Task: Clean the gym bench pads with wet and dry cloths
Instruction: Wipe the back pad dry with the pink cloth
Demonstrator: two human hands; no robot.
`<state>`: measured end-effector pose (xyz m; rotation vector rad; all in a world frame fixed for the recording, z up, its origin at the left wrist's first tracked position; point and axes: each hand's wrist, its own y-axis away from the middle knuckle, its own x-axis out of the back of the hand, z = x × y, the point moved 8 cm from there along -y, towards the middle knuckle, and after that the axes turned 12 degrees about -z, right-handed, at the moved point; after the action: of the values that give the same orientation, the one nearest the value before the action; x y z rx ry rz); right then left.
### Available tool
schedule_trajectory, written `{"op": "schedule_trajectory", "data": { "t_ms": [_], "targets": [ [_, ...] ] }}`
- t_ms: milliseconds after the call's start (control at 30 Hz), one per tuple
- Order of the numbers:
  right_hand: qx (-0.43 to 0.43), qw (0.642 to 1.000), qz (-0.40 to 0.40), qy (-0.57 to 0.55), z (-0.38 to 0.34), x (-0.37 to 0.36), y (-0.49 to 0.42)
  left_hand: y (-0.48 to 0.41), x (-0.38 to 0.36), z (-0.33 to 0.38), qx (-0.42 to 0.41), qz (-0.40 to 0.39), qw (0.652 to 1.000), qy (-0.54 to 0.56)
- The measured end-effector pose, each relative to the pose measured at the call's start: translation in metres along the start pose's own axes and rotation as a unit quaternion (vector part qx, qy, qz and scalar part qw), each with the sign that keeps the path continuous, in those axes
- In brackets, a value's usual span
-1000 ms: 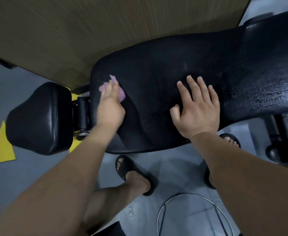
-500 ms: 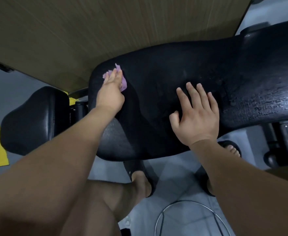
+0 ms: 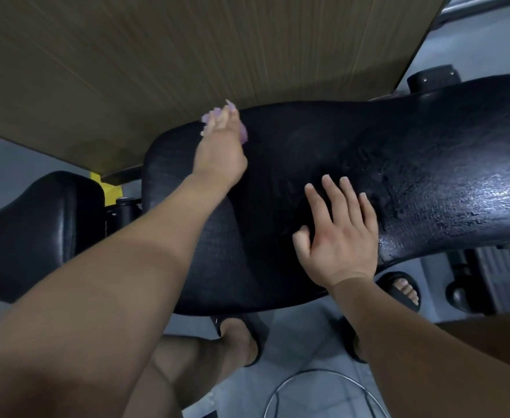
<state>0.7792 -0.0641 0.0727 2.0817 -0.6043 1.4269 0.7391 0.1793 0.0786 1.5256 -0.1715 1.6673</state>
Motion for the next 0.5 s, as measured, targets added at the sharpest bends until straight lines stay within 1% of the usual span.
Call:
{"op": "schedule_trajectory", "data": {
  "t_ms": [133,233,333,400,500],
  "targets": [
    [-0.002,1.0,0.005,0.003,-0.001,0.0,0.002,0.034,-0.034,0.038,-0.113,-0.038,0.992,-0.039],
    [0.001,1.0,0.006,-0.005,-0.001,0.001,0.004,0.064,-0.051,0.031,-0.155,-0.074,0.983,-0.06],
    [0.002,1.0,0.014,-0.015,-0.001,0.004,0.007,0.096,-0.063,0.022,-0.145,-0.085,0.984,-0.057],
    [0.008,1.0,0.002,-0.016,0.0,0.005,0.009,0.113,-0.073,0.018,-0.126,-0.079,0.987,-0.058],
    [0.049,0.998,-0.034,-0.022,0.003,0.009,0.009,0.122,-0.076,0.013,-0.089,-0.068,0.991,-0.069]
  ]
}}
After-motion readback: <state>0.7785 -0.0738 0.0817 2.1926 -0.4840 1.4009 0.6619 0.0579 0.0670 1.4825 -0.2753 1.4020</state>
